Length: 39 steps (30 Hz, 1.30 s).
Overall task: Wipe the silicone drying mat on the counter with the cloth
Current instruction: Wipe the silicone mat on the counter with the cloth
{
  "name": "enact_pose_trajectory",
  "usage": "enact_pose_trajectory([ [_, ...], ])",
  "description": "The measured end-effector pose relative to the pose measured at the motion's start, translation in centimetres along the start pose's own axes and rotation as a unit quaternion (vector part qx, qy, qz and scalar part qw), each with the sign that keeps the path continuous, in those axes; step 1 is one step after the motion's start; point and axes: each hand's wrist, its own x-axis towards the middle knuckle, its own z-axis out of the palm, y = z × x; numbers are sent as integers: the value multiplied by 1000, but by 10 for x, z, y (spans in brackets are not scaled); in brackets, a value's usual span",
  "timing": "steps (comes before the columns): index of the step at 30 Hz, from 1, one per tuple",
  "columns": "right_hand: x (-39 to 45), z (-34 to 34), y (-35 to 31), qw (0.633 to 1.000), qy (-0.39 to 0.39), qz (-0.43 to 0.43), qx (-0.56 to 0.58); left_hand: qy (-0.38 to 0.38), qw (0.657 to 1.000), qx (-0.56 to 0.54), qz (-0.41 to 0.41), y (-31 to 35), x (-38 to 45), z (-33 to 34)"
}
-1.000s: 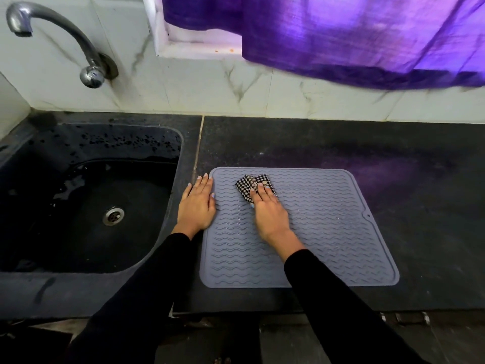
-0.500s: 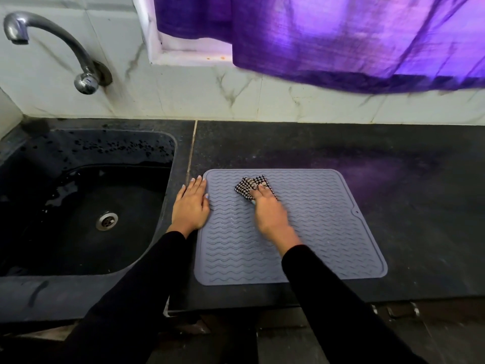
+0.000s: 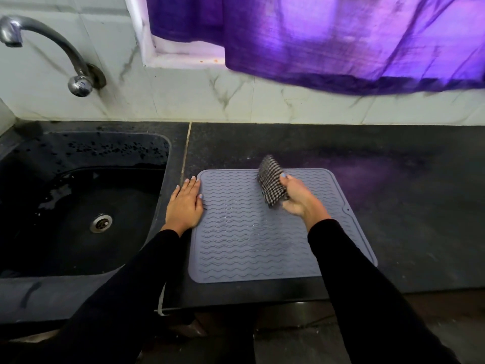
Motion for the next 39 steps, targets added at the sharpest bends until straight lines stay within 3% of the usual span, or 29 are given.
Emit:
enact_pose_trajectory([
  [2, 3, -8, -12, 994, 85, -69, -25, 3, 1000, -3, -4, 1, 0, 0],
  [5, -5, -11, -13, 915, 152, -215, -305, 12, 1000, -6, -7, 1, 1, 0],
  [8, -7, -3, 16, 836, 72, -216, -499, 19, 1000, -8, -5, 0, 1, 0],
  [10, -6, 1, 49, 760, 11, -209, -615, 19, 1000, -7, -9, 0, 1, 1],
  [12, -3, 0, 69, 717, 12, -236, -655, 21, 1000, -6, -9, 1, 1, 1],
  [15, 0, -5, 65, 720, 6, -253, -647, 21, 1000, -9, -8, -1, 1, 1],
  [18, 1, -11, 53, 790, -21, -226, -570, 19, 1000, -7, -12, -1, 1, 1],
  [20, 5, -14, 44, 884, -21, -184, -428, 22, 1000, -15, -15, 1, 2, 1],
  [22, 10, -19, 28, 978, -17, -92, -188, 26, 999, -23, -16, 2, 2, 0],
  [24, 10, -27, 10, 999, 16, -29, 13, 29, 999, -31, -16, 3, 1, -2],
  [26, 10, -39, -4, 993, 84, -85, -17, 32, 999, -35, -15, 5, 0, -2],
  [28, 1, -46, -12, 959, 119, -176, -188, 33, 999, -37, -15, 5, 0, -2],
  [32, -23, -34, 19, 848, 55, -194, -489, 41, 998, -34, -13, 2, 1, 0],
  [35, -26, -26, 67, 730, 9, -231, -643, 38, 999, -27, -11, 3, 2, 1],
  [36, -24, -25, 74, 715, 17, -234, -659, 38, 999, -26, -12, 3, 2, 1],
  [39, -16, -27, 72, 719, 8, -218, -660, 39, 999, -25, -9, 4, 1, -1],
])
